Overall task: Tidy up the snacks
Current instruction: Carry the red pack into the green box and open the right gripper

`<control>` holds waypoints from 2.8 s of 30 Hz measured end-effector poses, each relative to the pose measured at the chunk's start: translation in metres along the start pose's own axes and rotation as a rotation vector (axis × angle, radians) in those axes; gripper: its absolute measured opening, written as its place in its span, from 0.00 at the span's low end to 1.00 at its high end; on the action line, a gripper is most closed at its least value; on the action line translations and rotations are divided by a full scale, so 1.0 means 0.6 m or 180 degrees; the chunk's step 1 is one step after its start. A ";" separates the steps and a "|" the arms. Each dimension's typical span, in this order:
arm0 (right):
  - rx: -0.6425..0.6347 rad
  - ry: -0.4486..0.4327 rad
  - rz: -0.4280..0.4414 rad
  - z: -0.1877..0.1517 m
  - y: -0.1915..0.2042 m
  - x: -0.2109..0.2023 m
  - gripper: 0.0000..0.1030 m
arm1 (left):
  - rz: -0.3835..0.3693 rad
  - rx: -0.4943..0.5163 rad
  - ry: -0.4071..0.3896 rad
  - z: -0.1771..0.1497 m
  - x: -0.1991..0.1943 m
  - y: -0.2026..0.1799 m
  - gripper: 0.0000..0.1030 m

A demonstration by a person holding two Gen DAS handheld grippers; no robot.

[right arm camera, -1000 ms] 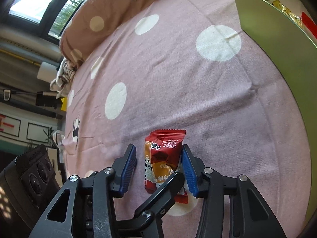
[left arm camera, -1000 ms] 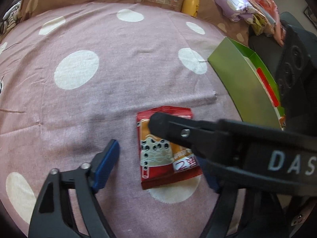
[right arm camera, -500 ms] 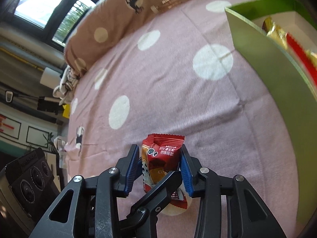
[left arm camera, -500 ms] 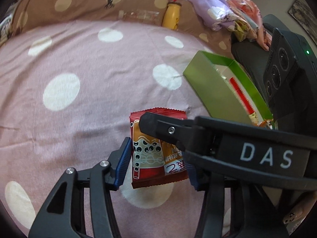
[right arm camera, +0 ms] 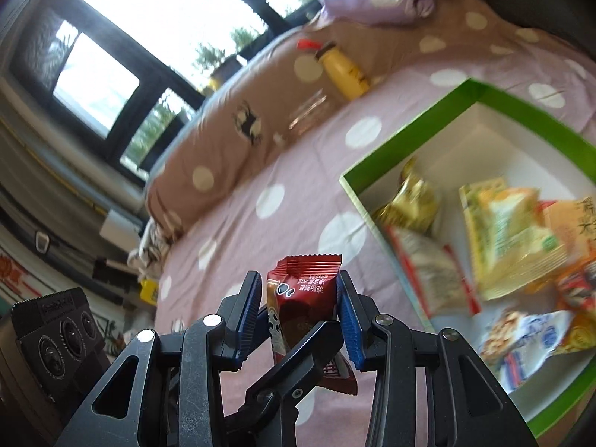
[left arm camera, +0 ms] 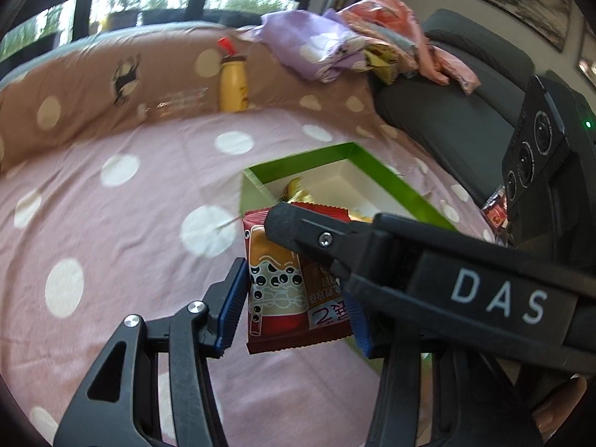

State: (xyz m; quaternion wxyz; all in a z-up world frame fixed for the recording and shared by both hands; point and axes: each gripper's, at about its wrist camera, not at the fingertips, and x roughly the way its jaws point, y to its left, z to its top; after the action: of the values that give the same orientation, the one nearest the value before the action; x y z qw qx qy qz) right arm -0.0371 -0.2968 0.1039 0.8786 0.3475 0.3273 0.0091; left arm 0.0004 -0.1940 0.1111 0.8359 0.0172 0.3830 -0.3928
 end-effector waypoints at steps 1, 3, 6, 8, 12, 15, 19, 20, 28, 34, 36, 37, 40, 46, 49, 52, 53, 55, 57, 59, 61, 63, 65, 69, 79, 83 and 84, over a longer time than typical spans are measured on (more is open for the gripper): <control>0.0039 -0.0093 0.0009 0.005 -0.008 -0.014 0.42 | -0.0020 0.0045 -0.0018 0.004 0.001 -0.008 0.47; 0.0114 -0.0234 0.0020 0.013 -0.020 -0.033 0.42 | -0.0077 0.0109 -0.0057 0.013 0.005 -0.029 0.48; 0.0210 -0.0449 0.0021 0.019 -0.043 -0.061 0.42 | -0.0167 0.0200 -0.0107 0.019 0.015 -0.057 0.47; 0.0253 -0.0552 0.0008 0.023 -0.055 -0.077 0.42 | -0.0229 0.0277 -0.0126 0.023 0.023 -0.073 0.48; 0.0385 -0.0703 -0.0034 0.028 -0.083 -0.094 0.42 | -0.0337 0.0382 -0.0078 0.033 0.042 -0.101 0.48; 0.0524 -0.0763 -0.0068 0.031 -0.105 -0.100 0.42 | -0.0396 0.0410 0.0002 0.038 0.060 -0.114 0.48; 0.0663 -0.0799 -0.0094 0.033 -0.131 -0.107 0.42 | -0.0451 0.0456 0.0066 0.039 0.075 -0.128 0.47; 0.0696 -0.0802 -0.0111 0.033 -0.136 -0.107 0.42 | -0.0466 0.0459 0.0092 0.039 0.080 -0.131 0.48; 0.0925 -0.0768 -0.0232 0.032 -0.172 -0.109 0.42 | -0.0560 0.0455 0.0296 0.037 0.114 -0.144 0.48; 0.1045 -0.0681 -0.0279 0.033 -0.190 -0.100 0.42 | -0.0548 0.0433 0.0412 0.032 0.133 -0.146 0.49; 0.1085 -0.0643 -0.0283 0.033 -0.196 -0.096 0.42 | -0.0537 0.0436 0.0432 0.030 0.136 -0.146 0.49; 0.1098 -0.0627 -0.0290 0.033 -0.198 -0.095 0.42 | -0.0533 0.0434 0.0442 0.029 0.138 -0.147 0.49; 0.1126 -0.0605 -0.0307 0.034 -0.202 -0.092 0.42 | -0.0535 0.0427 0.0474 0.029 0.143 -0.147 0.49; 0.1196 -0.0519 -0.0382 0.034 -0.212 -0.084 0.42 | -0.0527 0.0361 0.0620 0.028 0.160 -0.142 0.48; 0.1216 -0.0477 -0.0428 0.034 -0.215 -0.079 0.42 | -0.0528 0.0332 0.0637 0.028 0.163 -0.140 0.48; 0.1239 -0.0467 -0.0430 0.034 -0.217 -0.078 0.43 | -0.0527 0.0337 0.0657 0.028 0.165 -0.141 0.48; 0.1246 -0.0464 -0.0429 0.034 -0.218 -0.078 0.42 | -0.0528 0.0331 0.0663 0.027 0.166 -0.140 0.48; 0.1247 -0.0465 -0.0424 0.034 -0.218 -0.077 0.42 | -0.0522 0.0320 0.0672 0.027 0.167 -0.140 0.48; 0.1250 -0.0463 -0.0429 0.034 -0.218 -0.077 0.42 | -0.0510 0.0309 0.0692 0.027 0.169 -0.138 0.49; 0.1254 -0.0447 -0.0478 0.032 -0.218 -0.077 0.42 | -0.0491 0.0298 0.0709 0.026 0.171 -0.137 0.49; 0.1242 -0.0443 -0.0517 0.032 -0.218 -0.074 0.42 | -0.0476 0.0298 0.0709 0.026 0.174 -0.136 0.49; 0.1238 -0.0438 -0.0537 0.032 -0.217 -0.073 0.42 | -0.0471 0.0297 0.0715 0.027 0.175 -0.135 0.50; 0.1241 -0.0439 -0.0539 0.031 -0.216 -0.073 0.42 | -0.0468 0.0291 0.0718 0.026 0.176 -0.135 0.50; 0.1236 -0.0435 -0.0542 0.033 -0.217 -0.073 0.42 | -0.0452 0.0272 0.0717 0.026 0.177 -0.133 0.50; 0.1232 -0.0410 -0.0607 0.030 -0.214 -0.071 0.42 | -0.0347 0.0186 0.0691 0.025 0.181 -0.123 0.54; 0.1232 -0.0427 -0.0613 0.029 -0.214 -0.073 0.42 | -0.0353 0.0205 0.0691 0.025 0.181 -0.127 0.59; 0.1226 -0.0444 -0.0639 0.029 -0.214 -0.075 0.42 | -0.0357 0.0223 0.0675 0.025 0.180 -0.130 0.59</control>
State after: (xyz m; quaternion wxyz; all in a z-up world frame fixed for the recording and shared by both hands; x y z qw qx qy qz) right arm -0.0893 -0.4154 0.0599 0.8130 0.4744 0.2945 -0.1650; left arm 0.0005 -0.3220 0.0723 0.7663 0.0663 0.4557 -0.4481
